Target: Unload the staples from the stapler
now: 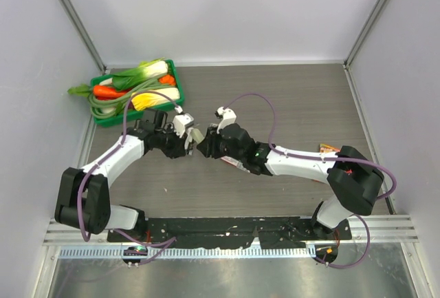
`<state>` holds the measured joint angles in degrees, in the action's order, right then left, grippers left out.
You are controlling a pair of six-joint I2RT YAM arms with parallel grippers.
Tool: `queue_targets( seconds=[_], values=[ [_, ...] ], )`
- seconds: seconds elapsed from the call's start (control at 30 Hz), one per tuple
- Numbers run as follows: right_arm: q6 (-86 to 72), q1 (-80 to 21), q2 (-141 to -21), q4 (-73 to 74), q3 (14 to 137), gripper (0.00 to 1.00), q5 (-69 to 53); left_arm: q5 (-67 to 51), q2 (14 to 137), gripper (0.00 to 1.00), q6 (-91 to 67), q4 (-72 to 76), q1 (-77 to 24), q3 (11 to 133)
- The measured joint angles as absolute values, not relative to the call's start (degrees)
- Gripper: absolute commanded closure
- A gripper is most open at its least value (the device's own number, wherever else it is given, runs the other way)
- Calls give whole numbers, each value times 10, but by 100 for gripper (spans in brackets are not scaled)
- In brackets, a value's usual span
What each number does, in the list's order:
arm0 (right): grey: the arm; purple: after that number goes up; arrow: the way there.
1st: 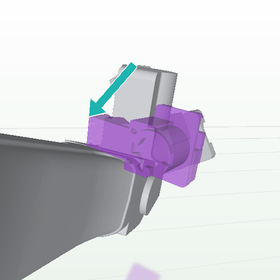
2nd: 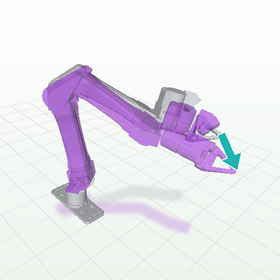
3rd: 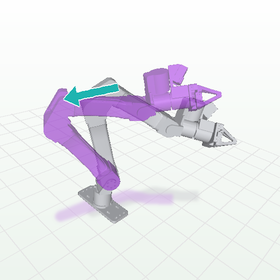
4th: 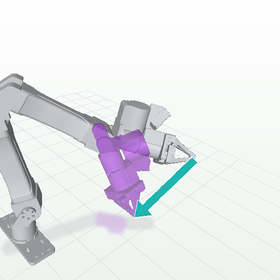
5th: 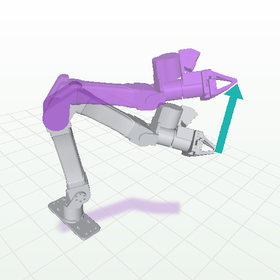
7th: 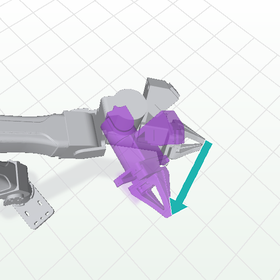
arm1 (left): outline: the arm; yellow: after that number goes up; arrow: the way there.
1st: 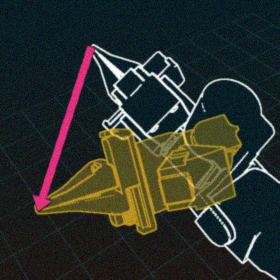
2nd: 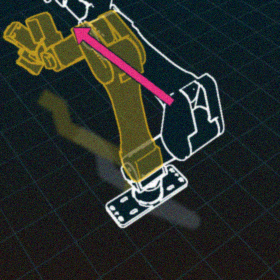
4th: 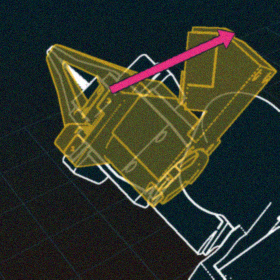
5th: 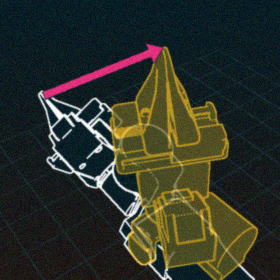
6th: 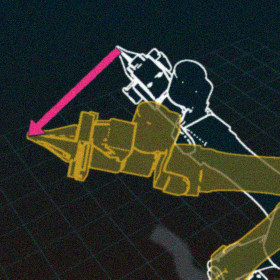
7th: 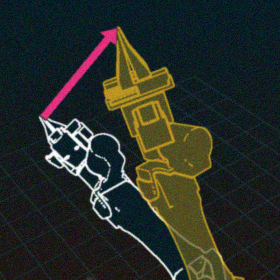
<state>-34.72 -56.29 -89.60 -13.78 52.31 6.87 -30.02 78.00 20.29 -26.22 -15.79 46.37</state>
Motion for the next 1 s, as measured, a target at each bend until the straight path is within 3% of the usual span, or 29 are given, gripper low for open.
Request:
queue_targets(
  seconds=[0.27, 1.0],
  values=[
    [-351, -548, -896, -163, 504, 99, 38, -200, 754, 98, 220, -195, -167, 434],
    [-302, -546, -896, -155, 460, 99, 11, 112, 795, 100, 359, 59, -329, 317]
  ],
)
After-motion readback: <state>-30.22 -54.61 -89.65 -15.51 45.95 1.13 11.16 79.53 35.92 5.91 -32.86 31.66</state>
